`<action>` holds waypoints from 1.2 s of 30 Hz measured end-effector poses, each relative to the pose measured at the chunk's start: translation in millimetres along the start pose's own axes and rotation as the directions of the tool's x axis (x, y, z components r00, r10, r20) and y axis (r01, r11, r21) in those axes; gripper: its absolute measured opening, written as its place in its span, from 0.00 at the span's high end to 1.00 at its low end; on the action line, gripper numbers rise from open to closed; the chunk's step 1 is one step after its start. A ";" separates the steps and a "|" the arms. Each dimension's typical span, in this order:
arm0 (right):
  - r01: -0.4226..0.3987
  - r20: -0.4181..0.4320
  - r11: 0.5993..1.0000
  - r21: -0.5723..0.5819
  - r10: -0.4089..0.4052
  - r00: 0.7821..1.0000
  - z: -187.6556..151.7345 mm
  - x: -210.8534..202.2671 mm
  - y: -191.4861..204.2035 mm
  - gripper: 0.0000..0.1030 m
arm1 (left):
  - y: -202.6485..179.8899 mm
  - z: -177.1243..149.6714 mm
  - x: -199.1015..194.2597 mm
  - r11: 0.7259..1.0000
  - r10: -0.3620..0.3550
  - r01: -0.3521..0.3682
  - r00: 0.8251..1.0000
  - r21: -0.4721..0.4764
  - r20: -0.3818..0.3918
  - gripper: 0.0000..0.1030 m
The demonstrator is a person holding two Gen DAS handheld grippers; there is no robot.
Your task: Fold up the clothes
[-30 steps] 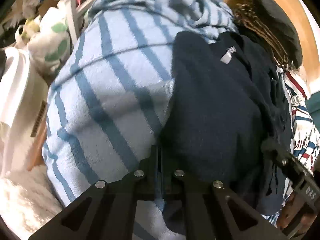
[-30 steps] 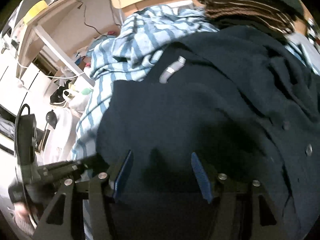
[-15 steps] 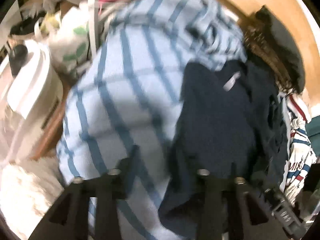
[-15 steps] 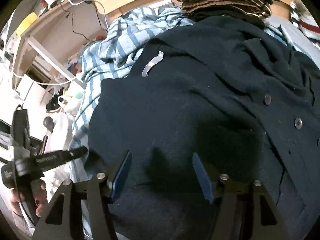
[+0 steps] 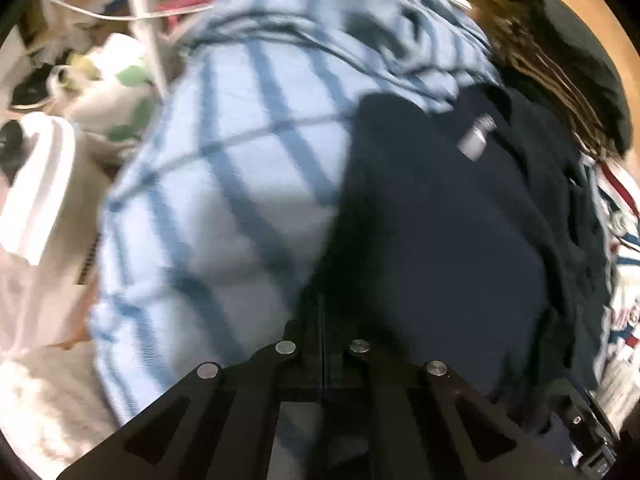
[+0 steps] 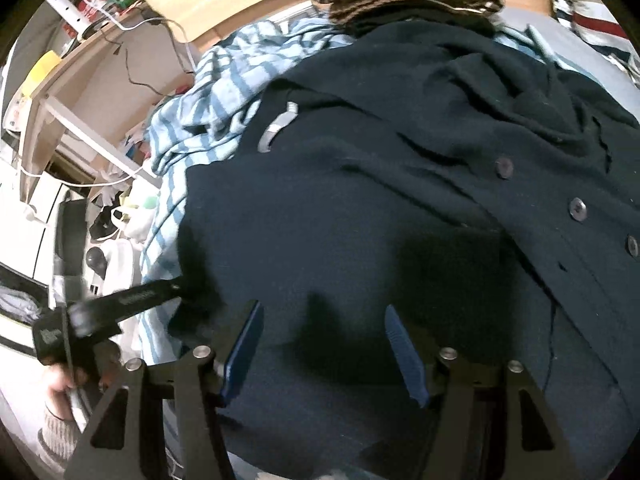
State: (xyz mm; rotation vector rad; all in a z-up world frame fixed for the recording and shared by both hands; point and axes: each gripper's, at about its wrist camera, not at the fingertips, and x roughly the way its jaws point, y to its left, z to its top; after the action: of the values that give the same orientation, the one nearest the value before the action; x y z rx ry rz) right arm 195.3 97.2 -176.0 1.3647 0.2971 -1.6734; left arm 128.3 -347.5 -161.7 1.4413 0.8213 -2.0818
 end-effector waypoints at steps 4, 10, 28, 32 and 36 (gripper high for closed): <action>0.001 -0.004 0.999 0.047 -0.001 1.000 -2.2 1.2 -8.4 0.35 | 8.4 -4.5 -20.9 0.997 0.068 -0.066 0.997 -0.033 0.047 0.98; 0.007 0.018 0.997 0.081 -0.008 1.000 -4.7 -8.4 -16.1 0.35 | 26.8 -29.3 -57.4 0.989 -0.098 0.109 0.989 -0.100 0.114 0.97; 0.030 0.057 0.970 0.240 -0.045 0.997 -28.5 -40.3 -61.3 0.34 | -2.1 -69.5 -77.4 0.959 -0.282 0.281 0.954 0.021 0.101 0.54; 0.031 0.049 0.973 0.229 -0.043 0.998 -29.9 -38.9 -59.8 0.34 | -26.1 -75.0 -64.3 0.967 -0.236 0.227 0.970 0.112 0.066 0.54; 0.038 0.038 0.977 0.209 -0.047 0.998 -30.3 -36.4 -55.8 0.33 | -33.5 -83.7 -33.5 0.983 -0.114 0.115 0.993 0.142 -0.017 0.54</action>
State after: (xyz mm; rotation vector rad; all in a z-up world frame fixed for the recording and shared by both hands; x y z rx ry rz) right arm 170.6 166.1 -174.6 1.4821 0.1289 -1.8070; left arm 171.7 -263.2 -145.6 1.5095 0.7900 -2.2627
